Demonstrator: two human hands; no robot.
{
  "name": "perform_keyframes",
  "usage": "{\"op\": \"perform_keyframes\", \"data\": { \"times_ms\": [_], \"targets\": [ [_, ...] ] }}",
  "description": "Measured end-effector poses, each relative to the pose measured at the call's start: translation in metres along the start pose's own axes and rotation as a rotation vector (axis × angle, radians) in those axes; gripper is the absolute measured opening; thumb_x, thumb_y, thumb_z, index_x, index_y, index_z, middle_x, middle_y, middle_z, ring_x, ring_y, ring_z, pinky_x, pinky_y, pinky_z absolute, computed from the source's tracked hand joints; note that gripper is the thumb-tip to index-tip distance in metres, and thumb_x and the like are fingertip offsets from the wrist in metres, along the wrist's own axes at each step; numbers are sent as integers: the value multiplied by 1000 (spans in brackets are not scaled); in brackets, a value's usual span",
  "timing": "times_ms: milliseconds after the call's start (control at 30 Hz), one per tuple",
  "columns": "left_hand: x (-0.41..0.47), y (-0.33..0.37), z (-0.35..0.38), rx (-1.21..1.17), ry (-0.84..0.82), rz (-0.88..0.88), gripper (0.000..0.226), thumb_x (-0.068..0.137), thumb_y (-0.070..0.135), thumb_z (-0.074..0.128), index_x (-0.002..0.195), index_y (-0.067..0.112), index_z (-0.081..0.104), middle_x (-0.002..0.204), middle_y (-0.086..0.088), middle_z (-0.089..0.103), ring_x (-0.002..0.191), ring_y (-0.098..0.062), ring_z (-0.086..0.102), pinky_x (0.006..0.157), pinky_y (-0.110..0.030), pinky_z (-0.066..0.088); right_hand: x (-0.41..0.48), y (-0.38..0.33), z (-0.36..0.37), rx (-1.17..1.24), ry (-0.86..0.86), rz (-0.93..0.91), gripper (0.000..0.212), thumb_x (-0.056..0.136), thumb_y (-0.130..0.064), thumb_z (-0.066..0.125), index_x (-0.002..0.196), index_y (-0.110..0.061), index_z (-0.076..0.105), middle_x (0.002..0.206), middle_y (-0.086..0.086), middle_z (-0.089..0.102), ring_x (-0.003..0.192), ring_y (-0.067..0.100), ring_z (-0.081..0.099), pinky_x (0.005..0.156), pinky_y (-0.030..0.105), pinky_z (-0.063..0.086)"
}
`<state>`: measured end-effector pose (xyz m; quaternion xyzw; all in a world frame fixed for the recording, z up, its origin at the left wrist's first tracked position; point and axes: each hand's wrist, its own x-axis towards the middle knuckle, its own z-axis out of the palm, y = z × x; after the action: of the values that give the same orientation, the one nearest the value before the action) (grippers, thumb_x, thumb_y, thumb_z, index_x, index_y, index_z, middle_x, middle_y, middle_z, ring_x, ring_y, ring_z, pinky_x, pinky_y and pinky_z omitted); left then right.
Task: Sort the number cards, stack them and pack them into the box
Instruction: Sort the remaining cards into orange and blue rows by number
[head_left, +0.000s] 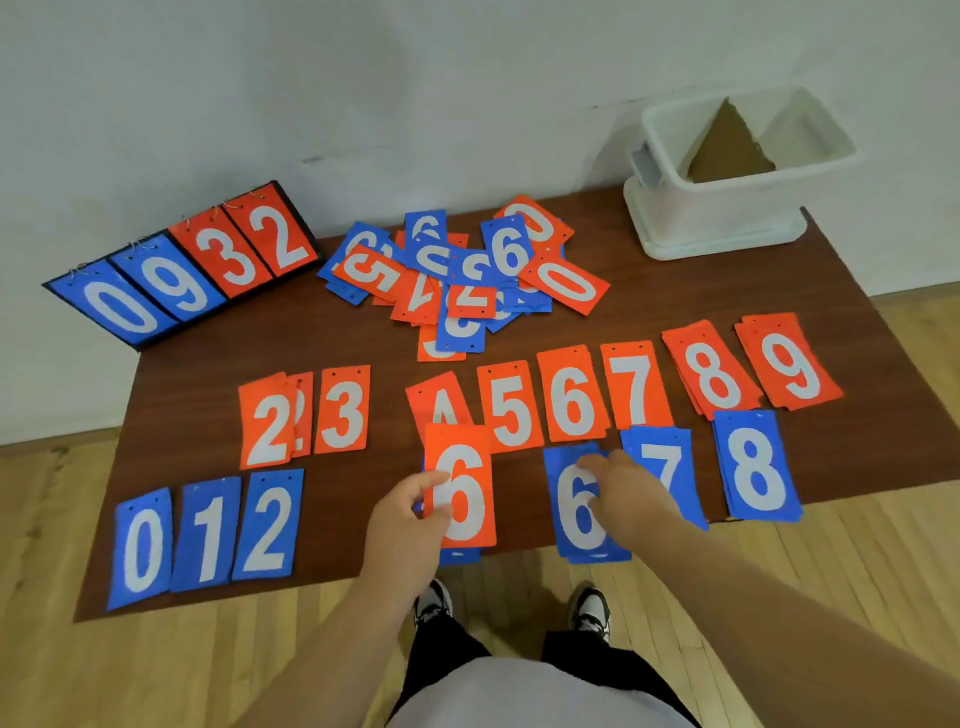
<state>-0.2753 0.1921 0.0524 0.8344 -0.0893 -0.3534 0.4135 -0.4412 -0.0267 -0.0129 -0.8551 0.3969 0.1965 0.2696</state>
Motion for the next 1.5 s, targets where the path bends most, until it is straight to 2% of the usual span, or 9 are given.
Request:
{"op": "perform_keyframes", "data": {
  "times_ms": [133,300,467,600,700,767,933,1200,1500],
  "targets": [
    [-4,12,36,13,67,-16,32,99,16,65,124,35,62,135,5,56,123,-19,57,89,-30,60,2,8,2,-98,76,-54,46,99,-35,57,143,-34,46,131,4,39,119,25,46,93,37,53],
    [19,45,81,113,113,68,32,99,15,62,126,32,62,141,4,56,127,-20,54,73,-10,46,-4,29,-15,58,69,-106,55,96,-42,63,147,-32,44,134,2,42,122,21,47,96,35,52],
    [68,82,140,244,116,163,34,102,16,58,132,30,58,140,4,55,105,-5,51,61,-12,42,-8,80,-45,100,131,-66,42,96,-33,63,138,-28,56,138,1,44,124,22,49,94,35,52],
    [100,90,182,380,127,231,36,100,15,58,132,31,55,129,2,61,102,-11,59,79,-33,58,-4,117,-70,83,160,-22,39,94,-33,65,132,-27,60,135,1,49,120,25,52,92,38,52],
    [110,83,197,741,165,245,42,97,24,63,137,33,54,129,-3,54,121,-25,48,99,-42,49,1,127,-84,91,181,-9,37,94,-30,64,131,-26,61,133,2,50,119,24,53,93,37,53],
    [109,81,199,869,186,258,44,96,32,64,138,35,52,133,-4,44,126,-27,41,104,-42,42,4,127,-90,100,185,-9,36,95,-29,63,131,-26,60,135,1,49,120,23,53,93,36,53],
    [103,91,172,861,203,246,45,94,43,65,136,34,52,138,-4,46,129,-27,43,104,-43,45,18,105,-108,135,201,-44,39,95,-29,64,133,-25,59,136,0,50,121,22,50,95,34,53],
    [108,97,56,838,336,89,57,92,49,66,144,33,46,143,-5,45,133,-28,43,105,-45,43,74,19,-143,80,179,-127,47,93,-30,67,139,-29,55,145,3,45,130,25,48,99,38,51],
    [194,90,-49,786,397,5,61,92,56,64,145,30,47,145,-9,43,132,-30,43,104,-44,43,163,-38,-173,4,166,-39,56,90,-38,69,143,-27,52,145,8,42,132,31,45,105,45,47]
  ]
}}
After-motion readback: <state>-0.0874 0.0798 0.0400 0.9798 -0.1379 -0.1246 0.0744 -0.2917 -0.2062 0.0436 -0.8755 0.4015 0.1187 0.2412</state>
